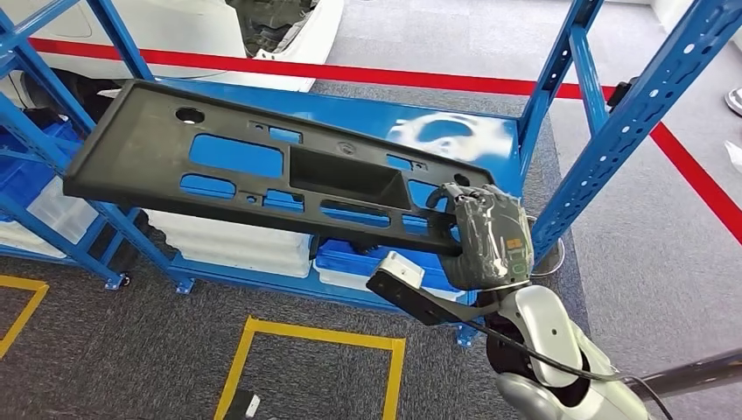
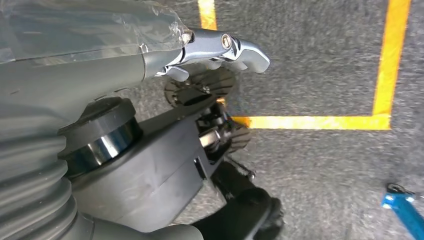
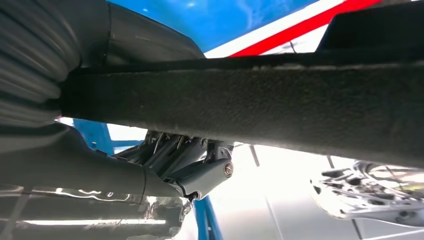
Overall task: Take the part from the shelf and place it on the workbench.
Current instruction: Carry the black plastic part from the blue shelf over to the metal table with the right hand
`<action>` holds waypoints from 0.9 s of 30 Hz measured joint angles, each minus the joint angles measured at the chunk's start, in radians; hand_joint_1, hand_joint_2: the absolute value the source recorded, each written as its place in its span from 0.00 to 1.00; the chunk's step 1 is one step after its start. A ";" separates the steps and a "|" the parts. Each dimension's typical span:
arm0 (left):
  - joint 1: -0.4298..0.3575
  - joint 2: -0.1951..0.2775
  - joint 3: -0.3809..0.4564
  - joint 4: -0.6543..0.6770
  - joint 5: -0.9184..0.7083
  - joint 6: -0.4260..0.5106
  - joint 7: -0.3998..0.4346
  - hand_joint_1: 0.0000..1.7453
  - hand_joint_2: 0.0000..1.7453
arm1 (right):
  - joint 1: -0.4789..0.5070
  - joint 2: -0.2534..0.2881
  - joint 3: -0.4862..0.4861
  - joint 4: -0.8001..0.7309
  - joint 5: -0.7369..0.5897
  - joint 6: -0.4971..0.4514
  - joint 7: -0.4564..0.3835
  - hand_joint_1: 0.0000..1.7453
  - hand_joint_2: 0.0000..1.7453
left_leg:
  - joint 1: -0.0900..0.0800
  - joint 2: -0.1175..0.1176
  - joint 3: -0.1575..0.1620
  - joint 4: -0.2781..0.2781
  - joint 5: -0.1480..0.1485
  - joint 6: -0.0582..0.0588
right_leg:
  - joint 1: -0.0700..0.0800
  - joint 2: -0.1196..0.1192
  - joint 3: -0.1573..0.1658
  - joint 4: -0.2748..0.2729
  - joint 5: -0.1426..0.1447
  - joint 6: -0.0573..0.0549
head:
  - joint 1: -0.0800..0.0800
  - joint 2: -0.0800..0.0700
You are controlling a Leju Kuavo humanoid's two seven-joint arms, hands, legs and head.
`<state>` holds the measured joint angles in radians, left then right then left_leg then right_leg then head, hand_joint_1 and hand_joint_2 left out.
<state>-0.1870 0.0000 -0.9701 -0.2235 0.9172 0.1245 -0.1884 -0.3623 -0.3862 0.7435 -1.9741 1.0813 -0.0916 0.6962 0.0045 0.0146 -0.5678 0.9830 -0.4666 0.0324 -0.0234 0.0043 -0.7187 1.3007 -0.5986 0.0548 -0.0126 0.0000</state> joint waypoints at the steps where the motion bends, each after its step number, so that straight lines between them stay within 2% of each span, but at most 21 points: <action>1: 0.001 0.000 0.000 0.000 0.000 0.001 0.000 0.00 1.00 | 0.001 0.000 0.000 0.000 0.000 0.000 0.000 1.00 1.00 | 0.000 0.002 -0.010 0.003 0.006 -0.002 | 0.000 -0.001 0.017 -0.004 0.018 0.001 | 0.003 0.000; 2: 0.001 0.000 0.000 0.000 0.000 0.002 0.000 0.00 1.00 | 0.002 0.000 0.000 0.000 0.000 0.000 0.000 1.00 1.00 | 0.000 0.004 -0.020 0.009 0.010 -0.004 | 0.000 -0.002 0.056 -0.051 0.046 0.001 | 0.006 0.000; 3: 0.001 0.000 0.000 0.000 0.000 0.002 0.000 0.00 1.00 | 0.002 0.000 0.000 0.000 -0.001 0.000 0.000 1.00 1.00 | 0.001 0.005 -0.029 0.016 0.013 -0.006 | 0.000 -0.008 0.106 -0.123 0.066 -0.001 | 0.009 0.000; 4: 0.000 0.000 0.000 0.000 -0.001 0.002 0.000 0.00 1.00 | 0.001 0.000 0.000 0.000 -0.001 0.000 0.000 1.00 1.00 | 0.000 0.006 -0.037 0.024 0.015 -0.010 | 0.002 -0.013 0.153 -0.196 0.074 -0.003 | 0.013 0.000; 5: 0.000 0.000 0.000 0.000 -0.001 0.001 0.000 0.00 1.00 | 0.001 0.000 0.000 0.000 -0.001 0.000 0.000 1.00 1.00 | -0.002 0.007 -0.044 0.032 0.016 -0.015 | 0.004 -0.017 0.186 -0.252 0.073 -0.007 | 0.014 0.000; 6: 0.000 0.000 0.000 0.000 -0.001 0.001 -0.001 0.00 1.00 | 0.001 0.000 0.000 0.000 -0.001 0.000 0.000 1.00 1.00 | -0.003 0.008 -0.048 0.038 0.018 -0.020 | 0.007 -0.019 0.200 -0.280 0.066 -0.013 | 0.015 0.000; 8: 0.001 0.000 0.000 0.000 -0.002 0.001 -0.001 0.00 1.00 | 0.001 0.000 0.000 0.000 -0.001 0.000 0.000 1.00 1.00 | -0.004 0.009 -0.051 0.041 0.024 -0.033 | 0.007 -0.016 0.198 -0.289 0.065 -0.032 | 0.011 0.000; 10: 0.001 0.000 0.000 0.000 -0.002 0.002 -0.001 0.00 1.00 | 0.000 0.000 0.000 0.000 -0.001 0.000 0.000 1.00 1.00 | -0.002 0.005 -0.060 0.065 0.004 -0.046 | 0.005 -0.014 0.193 -0.293 0.075 -0.052 | 0.007 0.000; 11: 0.001 0.000 0.000 0.000 -0.002 0.003 -0.001 0.00 1.00 | 0.000 0.000 0.000 0.000 -0.001 0.000 0.001 1.00 1.00 | 0.000 0.001 -0.074 0.102 -0.024 -0.052 | 0.003 -0.014 0.190 -0.296 0.081 -0.060 | 0.002 0.000; 13: 0.002 0.000 0.000 0.000 -0.002 0.004 -0.001 0.00 1.00 | 0.000 0.000 0.000 0.000 -0.001 0.000 0.001 1.00 1.00 | 0.004 -0.004 -0.121 0.227 -0.100 -0.062 | 0.004 -0.012 0.179 -0.294 0.088 -0.067 | -0.011 0.000; 14: 0.004 0.000 0.000 0.000 -0.002 0.004 -0.001 0.00 1.00 | 0.001 0.000 0.000 0.000 -0.002 0.000 0.001 1.00 1.00 | 0.005 -0.004 -0.142 0.286 -0.126 -0.065 | 0.005 -0.010 0.173 -0.293 0.091 -0.068 | -0.016 0.000; 15: 0.005 0.000 0.000 0.000 -0.002 0.004 -0.001 0.00 1.00 | 0.001 0.000 0.001 0.000 -0.002 0.000 0.001 1.00 1.00 | 0.005 -0.005 -0.151 0.320 -0.134 -0.066 | 0.006 -0.007 0.169 -0.292 0.094 -0.069 | -0.020 0.000; 16: 0.006 0.000 0.000 0.000 -0.002 0.005 -0.001 0.00 1.00 | 0.001 0.000 0.001 0.000 -0.002 -0.001 0.001 1.00 1.00 | 0.006 -0.005 -0.141 0.316 -0.122 -0.064 | 0.007 -0.004 0.165 -0.290 0.095 -0.068 | -0.023 0.000; 17: 0.007 0.000 0.000 0.000 -0.002 0.005 -0.001 0.00 1.00 | 0.002 0.000 0.001 0.000 -0.003 -0.001 0.001 1.00 1.00 | 0.005 -0.006 -0.112 0.272 -0.095 -0.061 | 0.007 0.000 0.164 -0.289 0.097 -0.067 | -0.027 0.000; 19: 0.007 0.000 0.000 0.000 -0.003 0.005 -0.001 0.00 1.00 | 0.002 0.000 0.002 0.000 -0.003 -0.002 0.001 1.00 1.00 | 0.004 -0.018 -0.031 0.131 -0.041 -0.048 | 0.008 0.006 0.162 -0.288 0.098 -0.064 | -0.033 0.000; 20: 0.007 0.000 0.000 0.000 -0.003 0.005 -0.001 0.00 1.00 | 0.001 0.000 0.002 0.000 -0.003 -0.003 0.000 1.00 1.00 | 0.002 -0.025 -0.002 0.076 -0.026 -0.043 | 0.008 0.009 0.161 -0.288 0.100 -0.060 | -0.033 0.000; 21: 0.008 0.001 0.000 0.000 -0.003 0.006 -0.001 0.00 1.00 | 0.001 0.000 0.002 0.000 -0.003 -0.003 0.000 1.00 1.00 | -0.001 -0.030 0.013 0.044 -0.023 -0.039 | 0.007 0.012 0.159 -0.288 0.103 -0.054 | -0.033 0.000; 24: 0.008 0.001 0.000 0.000 -0.004 0.005 -0.001 0.00 1.00 | 0.002 0.000 0.001 0.000 -0.004 -0.004 0.001 1.00 1.00 | -0.002 -0.022 0.015 0.021 -0.021 -0.028 | 0.005 0.021 0.154 -0.287 0.106 -0.035 | -0.034 0.000; 26: 0.006 0.001 0.000 0.000 -0.004 0.005 -0.001 0.00 1.00 | 0.001 0.000 0.001 0.000 -0.004 -0.005 0.000 1.00 1.00 | 0.003 -0.010 0.017 0.006 -0.013 -0.015 | 0.008 0.016 0.132 -0.242 0.073 -0.027 | -0.025 0.000; 27: 0.005 0.001 0.000 -0.001 -0.005 0.005 -0.001 0.00 1.00 | 0.001 0.000 0.001 0.000 -0.005 -0.005 0.000 1.00 1.00 | 0.005 -0.005 0.017 0.002 -0.010 -0.010 | 0.007 0.011 0.108 -0.189 0.041 -0.025 | -0.019 0.000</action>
<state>-0.1818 0.0007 -0.9701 -0.2241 0.9122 0.1291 -0.1896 -0.3608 -0.3865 0.7444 -1.9741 1.0764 -0.0965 0.6963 0.0093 0.0100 -0.5509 0.9849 -0.4762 0.0219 -0.0159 0.0156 -0.6108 1.1122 -0.5571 0.0297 -0.0313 -0.0001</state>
